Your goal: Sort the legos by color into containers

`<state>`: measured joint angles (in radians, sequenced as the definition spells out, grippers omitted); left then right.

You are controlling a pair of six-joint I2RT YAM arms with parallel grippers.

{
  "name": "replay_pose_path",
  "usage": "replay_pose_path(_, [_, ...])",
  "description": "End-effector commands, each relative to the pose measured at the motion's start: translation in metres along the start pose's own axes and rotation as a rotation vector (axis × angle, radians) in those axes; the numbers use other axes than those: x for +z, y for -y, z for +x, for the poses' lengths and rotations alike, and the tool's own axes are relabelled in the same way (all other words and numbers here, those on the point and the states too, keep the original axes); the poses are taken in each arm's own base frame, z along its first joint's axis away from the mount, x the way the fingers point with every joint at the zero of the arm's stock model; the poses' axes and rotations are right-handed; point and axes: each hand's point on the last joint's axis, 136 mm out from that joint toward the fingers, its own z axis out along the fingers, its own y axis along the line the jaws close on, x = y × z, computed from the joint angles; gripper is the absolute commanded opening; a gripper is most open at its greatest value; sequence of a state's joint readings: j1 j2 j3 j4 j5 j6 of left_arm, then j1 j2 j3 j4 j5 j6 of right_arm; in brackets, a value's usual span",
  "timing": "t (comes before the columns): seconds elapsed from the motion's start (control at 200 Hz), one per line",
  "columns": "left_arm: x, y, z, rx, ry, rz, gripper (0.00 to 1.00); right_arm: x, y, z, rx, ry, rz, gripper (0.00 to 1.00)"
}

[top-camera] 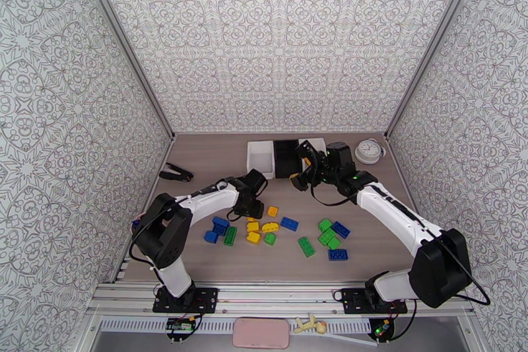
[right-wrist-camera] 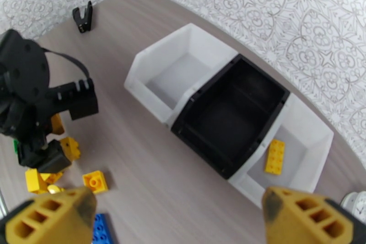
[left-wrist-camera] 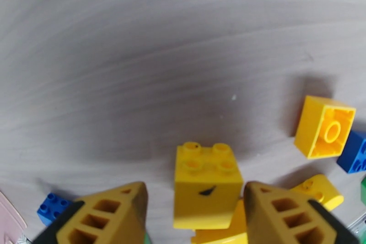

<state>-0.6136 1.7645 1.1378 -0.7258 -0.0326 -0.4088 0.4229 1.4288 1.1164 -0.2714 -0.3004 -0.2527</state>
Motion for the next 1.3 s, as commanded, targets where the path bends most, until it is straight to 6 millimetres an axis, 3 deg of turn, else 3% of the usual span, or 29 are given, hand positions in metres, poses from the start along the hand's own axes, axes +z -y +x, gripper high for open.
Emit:
replay_pose_path(0.0, [0.001,0.009,0.0,0.022,-0.022,0.017,0.46,-0.006,-0.005,0.002,-0.008,-0.003,-0.012,1.0])
replay_pose_path(0.365, [0.003,0.006,-0.001,0.013,-0.024,-0.003,0.38,-0.016,-0.004,0.0,-0.015,0.009,0.015,0.99])
replay_pose_path(0.47, [-0.003,0.008,-0.007,0.013,0.01,0.006,0.31,-0.019,-0.003,-0.002,-0.018,0.015,0.027,1.0])
replay_pose_path(0.62, [-0.018,0.009,-0.023,0.006,0.105,0.005,0.3,-0.028,-0.001,-0.008,-0.014,0.059,0.054,1.0])
replay_pose_path(0.81, [-0.06,0.025,-0.072,-0.011,0.376,0.096,0.3,-0.045,0.009,-0.019,0.029,0.151,0.101,1.0])
replay_pose_path(1.045, [-0.13,0.065,-0.139,0.056,0.787,0.274,0.3,-0.067,0.021,-0.024,0.076,0.231,0.156,1.0])
replay_pose_path(1.296, [-0.154,0.111,-0.189,0.224,1.038,0.356,0.3,-0.085,0.029,-0.019,0.109,0.273,0.22,1.0])
